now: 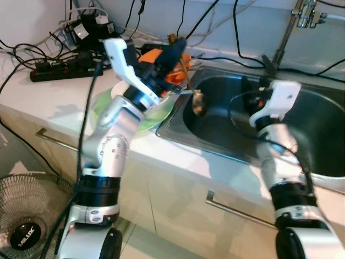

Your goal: Kitchen organization

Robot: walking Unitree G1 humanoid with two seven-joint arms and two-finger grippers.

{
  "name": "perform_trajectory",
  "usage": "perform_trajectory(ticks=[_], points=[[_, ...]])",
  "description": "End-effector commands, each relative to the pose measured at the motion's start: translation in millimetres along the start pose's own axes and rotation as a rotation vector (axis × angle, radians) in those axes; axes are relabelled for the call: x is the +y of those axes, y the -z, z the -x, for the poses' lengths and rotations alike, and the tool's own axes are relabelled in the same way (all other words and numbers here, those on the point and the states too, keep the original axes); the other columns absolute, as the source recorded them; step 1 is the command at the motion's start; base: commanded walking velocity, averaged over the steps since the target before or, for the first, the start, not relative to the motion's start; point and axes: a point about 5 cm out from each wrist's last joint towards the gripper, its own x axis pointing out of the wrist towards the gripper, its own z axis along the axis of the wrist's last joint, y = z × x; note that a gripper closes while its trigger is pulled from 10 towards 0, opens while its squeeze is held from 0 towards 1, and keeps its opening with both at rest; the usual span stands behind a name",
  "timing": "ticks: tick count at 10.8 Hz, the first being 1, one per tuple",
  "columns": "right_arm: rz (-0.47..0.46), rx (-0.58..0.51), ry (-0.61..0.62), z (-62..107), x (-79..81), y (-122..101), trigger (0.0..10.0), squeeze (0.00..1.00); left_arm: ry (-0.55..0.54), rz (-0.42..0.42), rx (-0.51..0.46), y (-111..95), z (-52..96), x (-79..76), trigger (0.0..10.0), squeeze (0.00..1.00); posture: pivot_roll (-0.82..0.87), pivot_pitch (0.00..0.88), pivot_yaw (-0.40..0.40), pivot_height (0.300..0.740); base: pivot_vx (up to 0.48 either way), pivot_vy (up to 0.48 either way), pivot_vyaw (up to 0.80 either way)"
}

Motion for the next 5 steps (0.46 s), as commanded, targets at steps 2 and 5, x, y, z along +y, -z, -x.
perform_trajectory(ticks=[2, 5], points=[[0.023, -0.010, -0.090, 2.0, -6.0, -11, 10.0, 1.00, -0.014, -0.006, 0.053, 14, 4.9, 2.1, 10.0, 0.00, 0.13, 0.000, 0.065, 0.740, 0.000, 0.000, 0.00], [0.047, 0.047, -0.323, 15.1, -9.7, -17, 10.0, 1.00, -0.026, -0.006, 0.064, 17, 7.3, 4.4, 10.0, 0.00, 0.12, 0.000, 0.068, 0.740, 0.000, 0.000, 0.00]])
